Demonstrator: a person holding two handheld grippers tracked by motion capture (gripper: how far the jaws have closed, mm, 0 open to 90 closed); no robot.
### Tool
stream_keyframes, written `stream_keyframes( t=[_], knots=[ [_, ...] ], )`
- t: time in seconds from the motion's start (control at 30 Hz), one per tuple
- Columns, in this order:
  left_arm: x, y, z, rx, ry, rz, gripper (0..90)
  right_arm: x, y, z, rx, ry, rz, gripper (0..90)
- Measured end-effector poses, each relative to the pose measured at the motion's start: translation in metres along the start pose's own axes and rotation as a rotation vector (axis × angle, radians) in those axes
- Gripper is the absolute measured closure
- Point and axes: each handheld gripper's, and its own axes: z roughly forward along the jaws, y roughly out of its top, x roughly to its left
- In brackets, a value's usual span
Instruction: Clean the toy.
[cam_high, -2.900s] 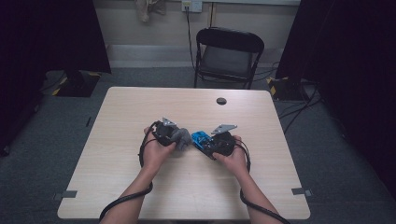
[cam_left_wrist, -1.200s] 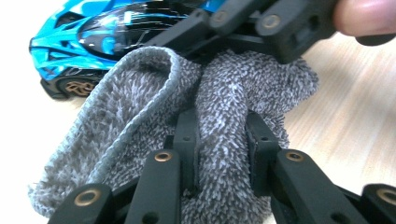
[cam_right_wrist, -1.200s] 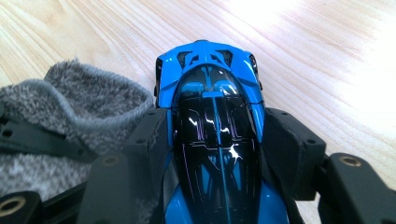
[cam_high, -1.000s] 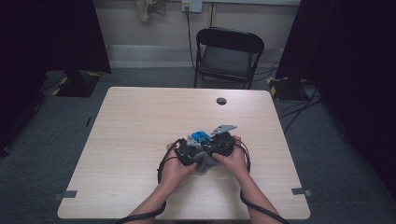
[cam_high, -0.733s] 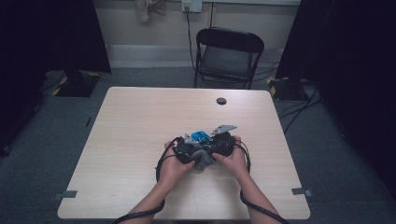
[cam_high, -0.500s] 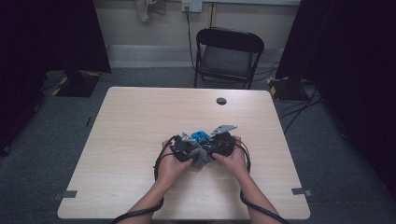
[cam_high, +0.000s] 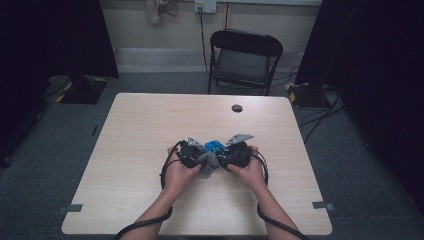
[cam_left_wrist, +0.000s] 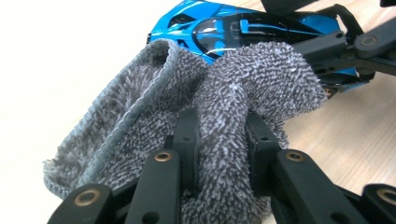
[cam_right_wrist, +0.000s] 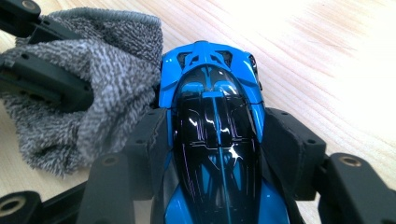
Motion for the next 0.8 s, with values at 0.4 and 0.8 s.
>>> stream_keyframes(
  t=[0.4,0.8],
  knots=[
    [0.012,0.004,-0.001,0.004,0.019,-0.028,70.9,0.0,0.0,0.0,0.001,0.001,-0.001,41.9],
    [0.033,0.007,-0.002,0.003,0.057,-0.082,70.9,0.0,0.0,0.0,0.001,0.0,0.0,41.9]
  ],
)
